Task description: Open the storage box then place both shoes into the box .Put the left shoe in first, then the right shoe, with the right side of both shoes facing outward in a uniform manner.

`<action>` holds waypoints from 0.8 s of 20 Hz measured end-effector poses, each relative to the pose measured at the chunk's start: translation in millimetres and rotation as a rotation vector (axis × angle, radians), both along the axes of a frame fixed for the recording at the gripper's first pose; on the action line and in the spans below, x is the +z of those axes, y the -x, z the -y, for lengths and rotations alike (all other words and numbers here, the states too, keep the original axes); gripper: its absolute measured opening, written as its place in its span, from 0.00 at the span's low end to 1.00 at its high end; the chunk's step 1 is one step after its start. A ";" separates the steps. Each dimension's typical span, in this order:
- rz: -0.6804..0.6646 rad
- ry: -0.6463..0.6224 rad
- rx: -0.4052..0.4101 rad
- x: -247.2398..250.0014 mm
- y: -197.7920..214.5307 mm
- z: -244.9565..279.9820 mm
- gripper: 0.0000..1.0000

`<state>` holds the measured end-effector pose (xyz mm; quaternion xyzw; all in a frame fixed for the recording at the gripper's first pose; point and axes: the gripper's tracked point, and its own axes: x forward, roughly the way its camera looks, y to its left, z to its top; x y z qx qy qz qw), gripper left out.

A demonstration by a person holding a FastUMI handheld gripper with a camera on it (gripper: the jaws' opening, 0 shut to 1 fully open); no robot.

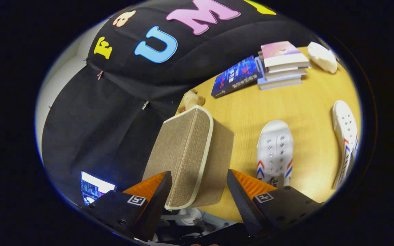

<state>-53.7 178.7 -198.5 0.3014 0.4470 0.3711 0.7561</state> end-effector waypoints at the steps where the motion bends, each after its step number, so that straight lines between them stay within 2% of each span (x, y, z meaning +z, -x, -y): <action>1: -0.034 -0.043 0.017 -4.1 2.4 -6.6 0.98; 4: -0.115 -0.146 0.076 -12.6 10.1 -22.2 0.98; 8: -0.166 -0.205 0.173 -23.1 24.0 -42.4 0.98; 16: -0.354 -0.366 0.209 -13.6 24.8 -59.9 0.97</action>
